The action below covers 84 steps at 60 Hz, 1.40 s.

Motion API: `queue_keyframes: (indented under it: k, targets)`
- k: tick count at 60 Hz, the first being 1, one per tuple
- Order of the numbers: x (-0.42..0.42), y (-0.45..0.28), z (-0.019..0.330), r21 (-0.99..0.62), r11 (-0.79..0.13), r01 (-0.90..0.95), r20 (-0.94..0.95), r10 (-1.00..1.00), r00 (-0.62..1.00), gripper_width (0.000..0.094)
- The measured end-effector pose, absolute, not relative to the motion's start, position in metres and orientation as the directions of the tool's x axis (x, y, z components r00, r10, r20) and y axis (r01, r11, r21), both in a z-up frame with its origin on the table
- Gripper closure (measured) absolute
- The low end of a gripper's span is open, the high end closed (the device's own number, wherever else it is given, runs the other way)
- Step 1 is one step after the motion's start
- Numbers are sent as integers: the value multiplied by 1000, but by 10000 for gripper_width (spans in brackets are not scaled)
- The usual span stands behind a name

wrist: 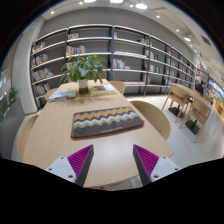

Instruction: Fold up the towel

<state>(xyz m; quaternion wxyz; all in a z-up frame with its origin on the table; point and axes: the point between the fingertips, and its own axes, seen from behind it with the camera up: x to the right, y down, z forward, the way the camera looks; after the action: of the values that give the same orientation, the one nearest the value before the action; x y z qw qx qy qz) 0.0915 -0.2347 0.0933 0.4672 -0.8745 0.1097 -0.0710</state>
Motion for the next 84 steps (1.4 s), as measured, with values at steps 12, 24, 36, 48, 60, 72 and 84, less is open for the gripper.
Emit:
queue_keyframes:
  k: [12,24,36,48,60,72,84]
  targets:
    - [11,-178,48,-775,-629,-62,-3,-94,996,130]
    - [-29,-87,29,-759,-651,1,2,-1,1000,130]
    - [-32,-7,20,-758,-652,35,52,-8,999,171]
    - [-22,8,-5,-721,-689,72,97,3,995,437]
    - [-2,8,-7,-714,-683,152,192,18,981,847]
    - [-5,4,2,-700,-705,115,69,93,993,872]
    - [64,8,98,-781,-611,132,77,115,990,872]
